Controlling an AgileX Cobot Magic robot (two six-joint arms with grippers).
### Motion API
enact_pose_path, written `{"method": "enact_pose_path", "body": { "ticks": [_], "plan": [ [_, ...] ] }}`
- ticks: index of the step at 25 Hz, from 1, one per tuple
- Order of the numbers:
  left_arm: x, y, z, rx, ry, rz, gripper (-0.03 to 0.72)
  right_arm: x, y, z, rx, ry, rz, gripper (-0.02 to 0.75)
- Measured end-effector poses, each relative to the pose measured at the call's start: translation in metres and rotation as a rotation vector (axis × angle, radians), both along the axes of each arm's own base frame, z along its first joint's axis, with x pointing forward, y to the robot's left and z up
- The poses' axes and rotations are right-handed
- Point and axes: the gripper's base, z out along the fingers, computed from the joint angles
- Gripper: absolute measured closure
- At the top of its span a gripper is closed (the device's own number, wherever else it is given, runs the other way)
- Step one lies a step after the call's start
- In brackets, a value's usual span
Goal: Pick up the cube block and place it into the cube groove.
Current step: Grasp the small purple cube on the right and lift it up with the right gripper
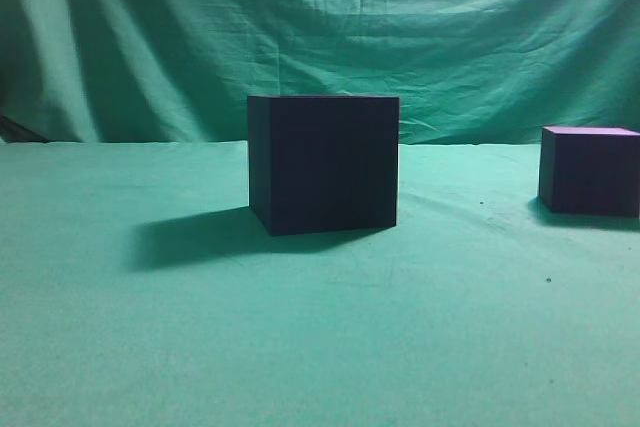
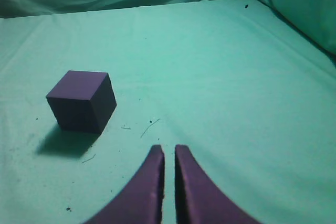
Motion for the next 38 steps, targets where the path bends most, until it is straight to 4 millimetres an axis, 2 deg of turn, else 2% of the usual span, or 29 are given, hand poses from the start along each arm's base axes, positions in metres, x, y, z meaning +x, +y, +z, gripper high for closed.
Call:
{"method": "enact_pose_path", "body": {
  "ticks": [5, 9, 13, 16, 20, 21, 26, 27, 32, 35, 38],
  "plan": [
    [0.000, 0.000, 0.000, 0.000, 0.000, 0.000, 0.688, 0.001, 0.000, 0.003, -0.001, -0.035, 0.000, 0.689],
    [0.000, 0.000, 0.000, 0.000, 0.000, 0.000, 0.688, 0.004, 0.002, 0.024, 0.086, -0.266, 0.003, 0.689],
    [0.000, 0.000, 0.000, 0.000, 0.000, 0.000, 0.688, 0.001, 0.001, 0.051, 0.106, -0.572, 0.008, 0.689],
    [0.000, 0.000, 0.000, 0.000, 0.000, 0.000, 0.688, 0.000, 0.001, 0.060, 0.106, -0.639, 0.009, 0.689],
    [0.000, 0.000, 0.000, 0.000, 0.000, 0.000, 0.688, 0.013, 0.001, 0.083, 0.105, -0.477, 0.005, 0.689],
    [0.000, 0.000, 0.000, 0.000, 0.000, 0.000, 0.688, 0.013, 0.001, 0.083, 0.105, -0.477, 0.005, 0.689],
    [0.000, 0.000, 0.000, 0.000, 0.000, 0.000, 0.688, 0.049, 0.003, 0.108, 0.152, -0.176, -0.011, 0.689],
    [0.000, 0.000, 0.000, 0.000, 0.000, 0.000, 0.688, 0.062, 0.003, 0.110, 0.167, -0.086, -0.016, 0.689],
    [0.000, 0.000, 0.000, 0.000, 0.000, 0.000, 0.688, 0.088, 0.006, 0.110, 0.135, 0.125, 0.002, 0.689],
    [0.000, 0.000, 0.000, 0.000, 0.000, 0.000, 0.688, 0.107, 0.013, 0.119, 0.036, 0.310, 0.088, 0.689],
    [0.000, 0.000, 0.000, 0.000, 0.000, 0.000, 0.688, 0.130, 0.029, 0.124, -0.041, 0.558, 0.208, 0.689]
  ]
}}
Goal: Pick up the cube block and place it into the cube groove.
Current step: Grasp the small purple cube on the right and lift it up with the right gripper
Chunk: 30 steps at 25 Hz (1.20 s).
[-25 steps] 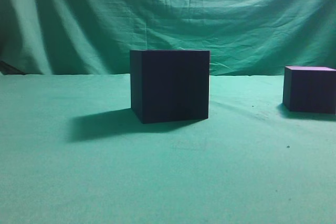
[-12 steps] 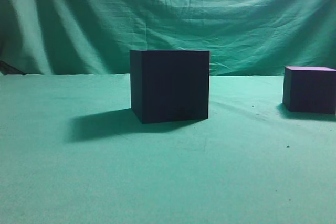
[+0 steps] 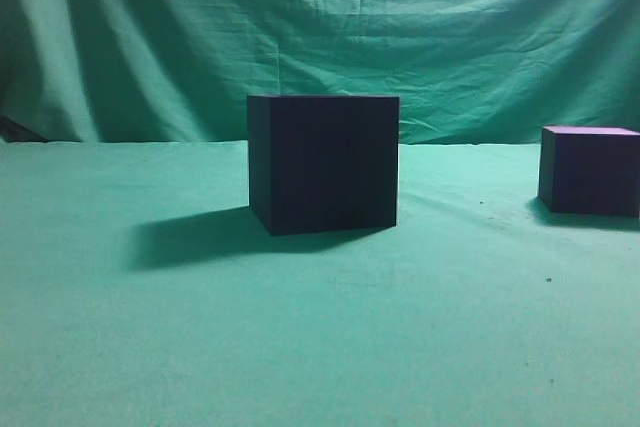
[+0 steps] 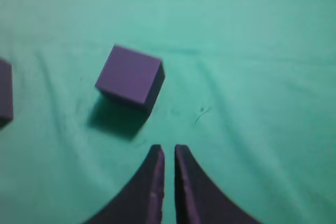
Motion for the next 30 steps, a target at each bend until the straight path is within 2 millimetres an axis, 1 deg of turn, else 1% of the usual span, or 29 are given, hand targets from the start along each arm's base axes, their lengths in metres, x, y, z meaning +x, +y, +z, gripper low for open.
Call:
{"method": "enact_pose_path", "body": {
  "ticks": [2, 4, 7, 11, 13, 15, 17, 20, 22, 23, 24, 30],
  "plan": [
    [0.000, 0.000, 0.000, 0.000, 0.000, 0.000, 0.688, 0.017, 0.015, -0.003, -0.037, 0.144, 0.081, 0.689],
    [0.000, 0.000, 0.000, 0.000, 0.000, 0.000, 0.688, 0.035, 0.029, -0.004, -0.066, 0.212, 0.118, 0.689],
    [0.000, 0.000, 0.000, 0.000, 0.000, 0.000, 0.688, 0.060, 0.047, -0.010, -0.058, 0.273, 0.099, 0.689],
    [0.000, 0.000, 0.000, 0.000, 0.000, 0.000, 0.688, 0.091, 0.061, -0.023, -0.067, 0.325, 0.083, 0.689],
    [0.000, 0.000, 0.000, 0.000, 0.000, 0.000, 0.688, 0.101, 0.063, -0.030, -0.073, 0.344, 0.078, 0.689],
    [0.000, 0.000, 0.000, 0.000, 0.000, 0.000, 0.688, 0.110, 0.066, -0.039, -0.077, 0.368, 0.066, 0.596],
    [0.000, 0.000, 0.000, 0.000, 0.000, 0.000, 0.688, 0.116, 0.068, -0.047, -0.062, 0.387, 0.031, 0.487],
    [0.000, 0.000, 0.000, 0.000, 0.000, 0.000, 0.688, 0.122, 0.069, -0.057, -0.035, 0.403, -0.033, 0.289],
    [0.000, 0.000, 0.000, 0.000, 0.000, 0.000, 0.688, 0.127, 0.070, -0.064, -0.020, 0.401, -0.069, 0.201],
    [0.000, 0.000, 0.000, 0.000, 0.000, 0.000, 0.688, 0.129, 0.071, -0.066, -0.015, 0.400, -0.084, 0.185],
    [0.000, 0.000, 0.000, 0.000, 0.000, 0.000, 0.688, 0.131, 0.071, -0.069, -0.013, 0.400, -0.096, 0.201],
    [0.000, 0.000, 0.000, 0.000, 0.000, 0.000, 0.688, 0.142, 0.073, -0.095, -0.032, 0.435, -0.128, 0.201]
  ]
}}
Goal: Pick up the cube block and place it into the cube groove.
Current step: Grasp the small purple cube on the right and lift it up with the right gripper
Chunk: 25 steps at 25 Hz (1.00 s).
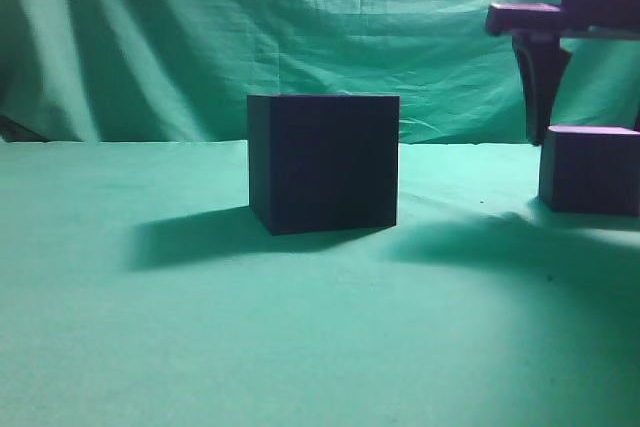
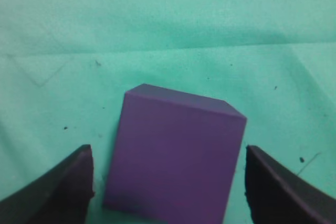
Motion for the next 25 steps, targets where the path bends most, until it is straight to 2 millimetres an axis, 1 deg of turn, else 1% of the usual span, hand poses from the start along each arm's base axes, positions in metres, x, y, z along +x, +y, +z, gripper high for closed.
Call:
{"method": "enact_pose_path", "body": {
  "ticks": [3, 6, 8, 12, 14, 16, 18, 19, 21, 23, 25],
  "plan": [
    [0.000, 0.000, 0.000, 0.000, 0.000, 0.000, 0.688, 0.002, 0.001, -0.008, -0.006, 0.016, -0.001, 0.201],
    [0.000, 0.000, 0.000, 0.000, 0.000, 0.000, 0.688, 0.003, 0.001, -0.009, -0.007, 0.018, -0.002, 0.303],
    [0.000, 0.000, 0.000, 0.000, 0.000, 0.000, 0.688, 0.005, 0.001, -0.005, -0.007, 0.019, -0.004, 0.295],
    [0.000, 0.000, 0.000, 0.000, 0.000, 0.000, 0.688, 0.014, 0.004, 0.014, -0.005, 0.009, -0.007, 0.295],
    [0.000, 0.000, 0.000, 0.000, 0.000, 0.000, 0.688, 0.017, 0.009, 0.031, -0.006, -0.001, 0.019, 0.295],
    [0.000, 0.000, 0.000, 0.000, 0.000, 0.000, 0.688, 0.019, 0.016, 0.052, -0.010, -0.022, 0.066, 0.295],
    [0.000, 0.000, 0.000, 0.000, 0.000, 0.000, 0.688, 0.018, 0.029, 0.075, -0.013, -0.047, 0.134, 0.295],
    [0.000, 0.000, 0.000, 0.000, 0.000, 0.000, 0.688, 0.017, 0.037, 0.084, -0.015, -0.057, 0.170, 0.336],
    [0.000, 0.000, 0.000, 0.000, 0.000, 0.000, 0.688, 0.008, 0.060, 0.102, -0.016, -0.084, 0.270, 0.321],
    [0.000, 0.000, 0.000, 0.002, 0.000, 0.000, 0.688, -0.003, 0.086, 0.111, -0.013, -0.111, 0.379, 0.321],
    [0.000, 0.000, 0.000, 0.002, 0.000, 0.000, 0.688, -0.019, 0.112, 0.113, -0.002, -0.117, 0.469, 0.321]
  ]
}}
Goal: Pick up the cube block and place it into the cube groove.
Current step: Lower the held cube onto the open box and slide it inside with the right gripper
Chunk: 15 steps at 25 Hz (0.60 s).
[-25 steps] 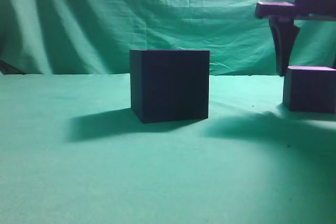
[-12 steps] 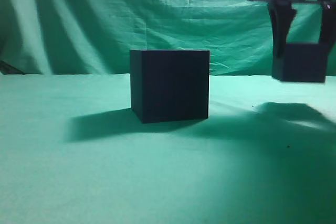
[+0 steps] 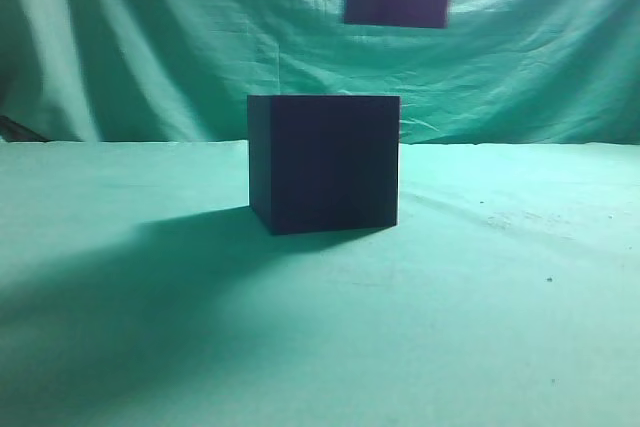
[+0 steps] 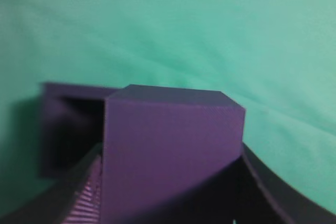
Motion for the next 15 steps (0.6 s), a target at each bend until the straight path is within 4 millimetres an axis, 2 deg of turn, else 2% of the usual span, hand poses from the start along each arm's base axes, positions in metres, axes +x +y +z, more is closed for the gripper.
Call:
{"method": "enact_pose_path", "body": {
  "ticks": [3, 5, 6, 10, 15],
  "plan": [
    [0.000, 0.000, 0.000, 0.000, 0.000, 0.000, 0.688, -0.019, 0.027, -0.001, 0.001, 0.002, 0.092, 0.321],
    [0.000, 0.000, 0.000, 0.000, 0.000, 0.000, 0.688, -0.024, 0.041, -0.008, 0.000, 0.004, 0.129, 0.321],
    [0.000, 0.000, 0.000, 0.000, 0.000, 0.000, 0.688, -0.024, 0.041, -0.008, 0.000, 0.004, 0.129, 0.321],
    [0.000, 0.000, 0.000, 0.000, 0.000, 0.000, 0.688, -0.022, 0.057, -0.028, 0.001, 0.028, 0.119, 0.321],
    [0.000, 0.000, 0.000, 0.000, 0.000, 0.000, 0.688, -0.019, 0.058, -0.039, -0.021, 0.065, 0.046, 0.321]
  ]
}}
